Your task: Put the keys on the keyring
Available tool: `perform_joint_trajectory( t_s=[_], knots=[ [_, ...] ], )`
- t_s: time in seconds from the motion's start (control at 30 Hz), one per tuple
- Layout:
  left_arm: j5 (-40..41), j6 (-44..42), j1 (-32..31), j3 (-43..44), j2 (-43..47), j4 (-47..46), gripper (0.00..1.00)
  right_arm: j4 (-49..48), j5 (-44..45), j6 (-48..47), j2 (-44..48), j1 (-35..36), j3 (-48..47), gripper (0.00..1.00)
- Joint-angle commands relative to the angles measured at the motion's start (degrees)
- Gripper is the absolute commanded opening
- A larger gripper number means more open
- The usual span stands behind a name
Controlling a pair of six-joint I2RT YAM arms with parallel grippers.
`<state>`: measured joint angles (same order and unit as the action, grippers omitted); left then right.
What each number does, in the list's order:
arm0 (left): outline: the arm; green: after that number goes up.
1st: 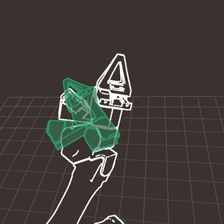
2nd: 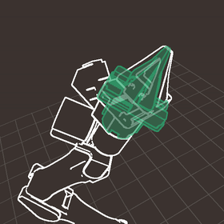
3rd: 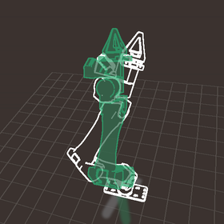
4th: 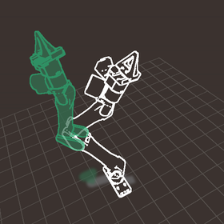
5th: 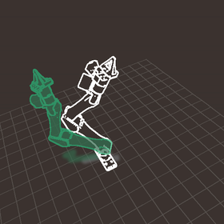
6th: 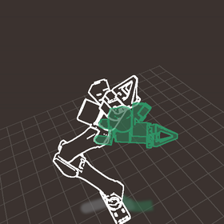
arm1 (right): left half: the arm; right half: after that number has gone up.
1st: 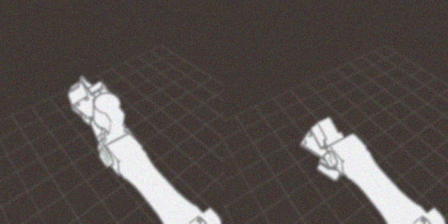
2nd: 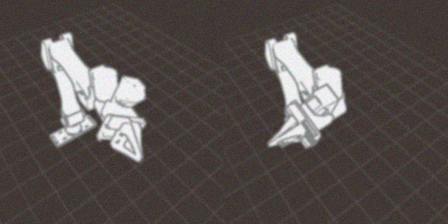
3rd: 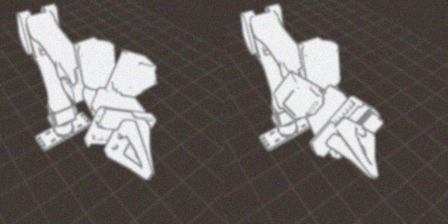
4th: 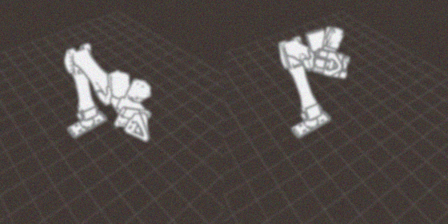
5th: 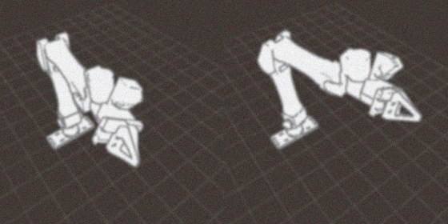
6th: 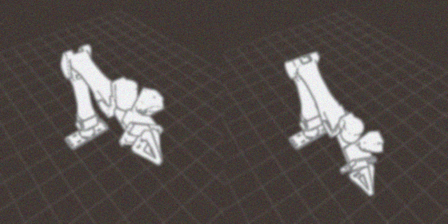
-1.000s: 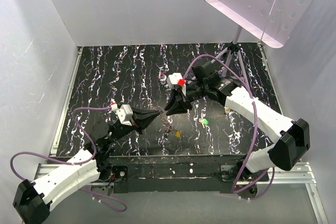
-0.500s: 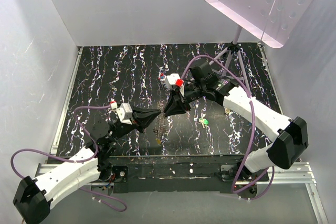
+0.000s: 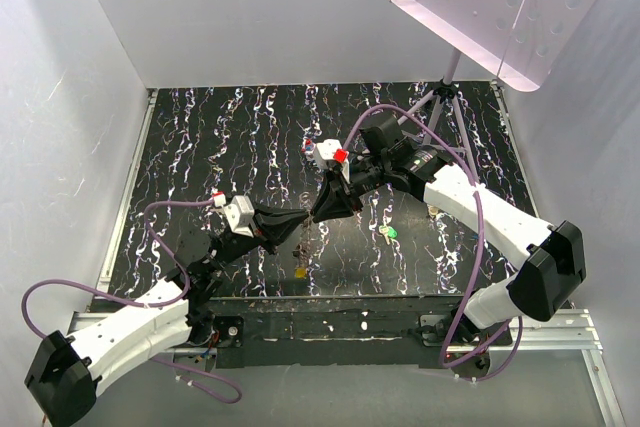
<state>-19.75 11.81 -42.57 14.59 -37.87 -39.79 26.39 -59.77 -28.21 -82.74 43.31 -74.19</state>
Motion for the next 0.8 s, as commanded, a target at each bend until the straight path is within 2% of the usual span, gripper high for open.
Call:
perform_joint_trajectory(
  t_s=[0.0, 0.07, 0.2, 0.3, 0.47, 0.57, 0.63, 0.67, 0.77],
  knots=[
    [0.15, 0.58, -0.15, -0.35, 0.08, -4.33, 0.0, -2.22, -1.75, 1.22, 0.39, 0.55, -2.18, 0.28],
    [0.24, 0.67, -0.15, -0.35, 0.07, -4.68, 0.0, -2.48, -1.93, 1.57, 0.3, 0.55, -2.1, 0.27],
    [0.32, 0.67, -0.15, -0.35, 0.16, -4.59, 0.0, -2.66, -2.46, 1.75, -0.05, 0.64, -2.01, 0.18],
    [0.32, 0.67, -0.15, -0.44, 0.16, -4.33, 0.0, -2.75, -2.63, 2.1, -0.05, 0.64, -2.01, 0.02],
    [0.24, 0.76, -0.15, -0.53, 0.42, -2.93, 0.0, -1.88, -1.85, 2.37, -0.05, 0.63, -2.36, 0.01],
    [1.29, -0.73, -0.15, 0.96, 3.4, 4.17, 0.02, 0.93, 0.7, 0.88, 0.12, 0.64, -3.32, 0.01],
    [2.87, -2.14, -0.06, 2.63, 7.61, 11.8, 0.21, 4.7, 2.19, -1.67, 0.3, 0.64, -4.29, 0.01],
    [3.31, -3.1, -0.06, 4.29, 9.29, 16.37, 0.34, 6.64, 3.33, -3.16, 0.39, 0.64, -4.81, 0.01],
    [5.06, -4.69, 0.03, 8.69, 14.3, 31.31, 0.55, 12.61, 6.14, -6.41, 0.65, 0.64, -6.4, 0.01]
  ],
)
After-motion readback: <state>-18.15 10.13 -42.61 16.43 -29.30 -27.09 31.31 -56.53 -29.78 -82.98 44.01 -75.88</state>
